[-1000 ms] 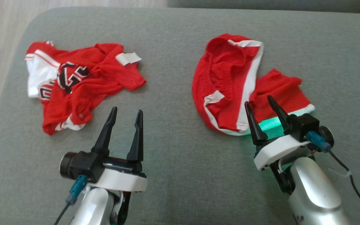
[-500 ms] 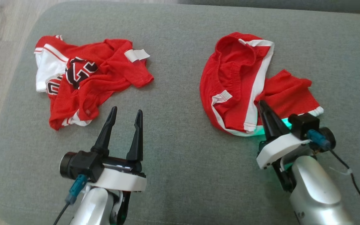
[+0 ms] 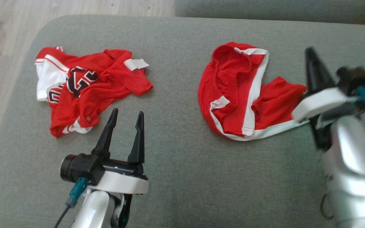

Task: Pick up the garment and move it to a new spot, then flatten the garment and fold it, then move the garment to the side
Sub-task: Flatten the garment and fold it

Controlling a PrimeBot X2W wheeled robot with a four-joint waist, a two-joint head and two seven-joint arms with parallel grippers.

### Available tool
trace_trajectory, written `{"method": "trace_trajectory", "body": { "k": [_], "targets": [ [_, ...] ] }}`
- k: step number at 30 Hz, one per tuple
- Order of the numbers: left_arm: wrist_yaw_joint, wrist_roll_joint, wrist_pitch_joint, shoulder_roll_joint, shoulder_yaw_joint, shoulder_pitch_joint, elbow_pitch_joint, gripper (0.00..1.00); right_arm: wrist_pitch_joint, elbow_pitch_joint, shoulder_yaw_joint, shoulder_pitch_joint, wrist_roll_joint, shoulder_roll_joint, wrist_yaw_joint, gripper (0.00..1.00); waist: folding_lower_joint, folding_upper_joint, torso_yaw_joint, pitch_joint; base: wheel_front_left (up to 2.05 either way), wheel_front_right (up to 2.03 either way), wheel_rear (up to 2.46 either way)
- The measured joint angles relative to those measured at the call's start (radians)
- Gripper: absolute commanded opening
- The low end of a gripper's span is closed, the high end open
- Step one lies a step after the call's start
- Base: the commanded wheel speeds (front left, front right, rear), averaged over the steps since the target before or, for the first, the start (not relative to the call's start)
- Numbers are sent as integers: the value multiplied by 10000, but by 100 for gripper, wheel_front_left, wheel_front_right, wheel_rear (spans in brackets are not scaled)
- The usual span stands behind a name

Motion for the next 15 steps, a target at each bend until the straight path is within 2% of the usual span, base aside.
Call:
{"method": "trace_trajectory", "body": {
  "k": [5,8,15],
  "targets": [
    [0,-61,0,-10,-105,-2,-59,100,570,13,-153,-837,-221,-635,0,0,1,0,224,180,0,0,0],
    [2,-102,0,-10,-113,-4,-61,100,497,23,-144,-1240,-408,-909,0,0,2,0,436,351,0,0,0],
    [44,-102,0,-12,-102,-6,-65,100,-307,-119,-178,-1087,-416,-621,0,0,1,0,374,348,0,0,0]
  ]
}}
